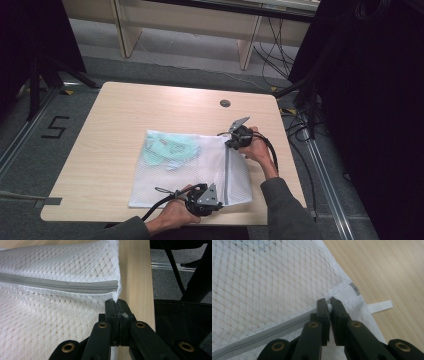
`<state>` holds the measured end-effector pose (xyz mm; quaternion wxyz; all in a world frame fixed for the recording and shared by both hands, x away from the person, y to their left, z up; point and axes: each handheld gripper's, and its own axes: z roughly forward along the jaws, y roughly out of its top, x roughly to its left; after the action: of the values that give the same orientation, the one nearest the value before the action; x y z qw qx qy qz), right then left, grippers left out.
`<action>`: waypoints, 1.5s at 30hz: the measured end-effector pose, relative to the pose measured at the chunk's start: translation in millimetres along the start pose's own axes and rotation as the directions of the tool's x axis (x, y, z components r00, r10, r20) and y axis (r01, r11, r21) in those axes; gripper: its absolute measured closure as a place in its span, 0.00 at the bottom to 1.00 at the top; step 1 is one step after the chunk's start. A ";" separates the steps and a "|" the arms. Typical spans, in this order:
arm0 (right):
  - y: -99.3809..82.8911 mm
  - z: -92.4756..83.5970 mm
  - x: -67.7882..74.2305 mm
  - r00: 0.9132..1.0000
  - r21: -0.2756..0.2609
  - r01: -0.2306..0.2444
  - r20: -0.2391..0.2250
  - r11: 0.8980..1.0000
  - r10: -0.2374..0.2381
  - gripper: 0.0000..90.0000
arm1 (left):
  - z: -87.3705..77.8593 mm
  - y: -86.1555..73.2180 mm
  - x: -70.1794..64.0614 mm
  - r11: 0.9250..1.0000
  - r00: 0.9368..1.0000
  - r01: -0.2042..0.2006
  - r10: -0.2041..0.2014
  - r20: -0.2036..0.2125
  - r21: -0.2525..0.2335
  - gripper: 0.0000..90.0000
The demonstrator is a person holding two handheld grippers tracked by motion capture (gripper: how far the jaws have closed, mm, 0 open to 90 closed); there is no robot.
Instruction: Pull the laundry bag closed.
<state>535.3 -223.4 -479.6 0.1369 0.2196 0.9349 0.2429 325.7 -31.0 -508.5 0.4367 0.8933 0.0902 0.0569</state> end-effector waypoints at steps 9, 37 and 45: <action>-1.1 1.9 -3.2 1.000 -0.013 -0.017 0.007 1.000 0.017 0.96 | 0.4 -0.3 -0.1 1.000 1.000 -0.002 0.002 -0.001 0.003 0.99; -0.8 2.7 -5.1 0.998 -0.010 -0.042 0.044 0.999 0.042 0.96 | 3.7 1.0 3.2 1.000 1.000 0.009 -0.009 -0.005 0.004 0.98; -3.6 2.9 -7.0 0.997 -0.009 -0.059 0.049 0.998 0.059 0.94 | 3.3 1.8 3.4 1.000 1.000 0.028 -0.028 0.003 -0.008 0.95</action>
<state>541.2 -228.4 -482.9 0.1537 0.2526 0.9234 0.2447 329.8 -33.8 -509.0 0.4412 0.8902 0.1018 0.0499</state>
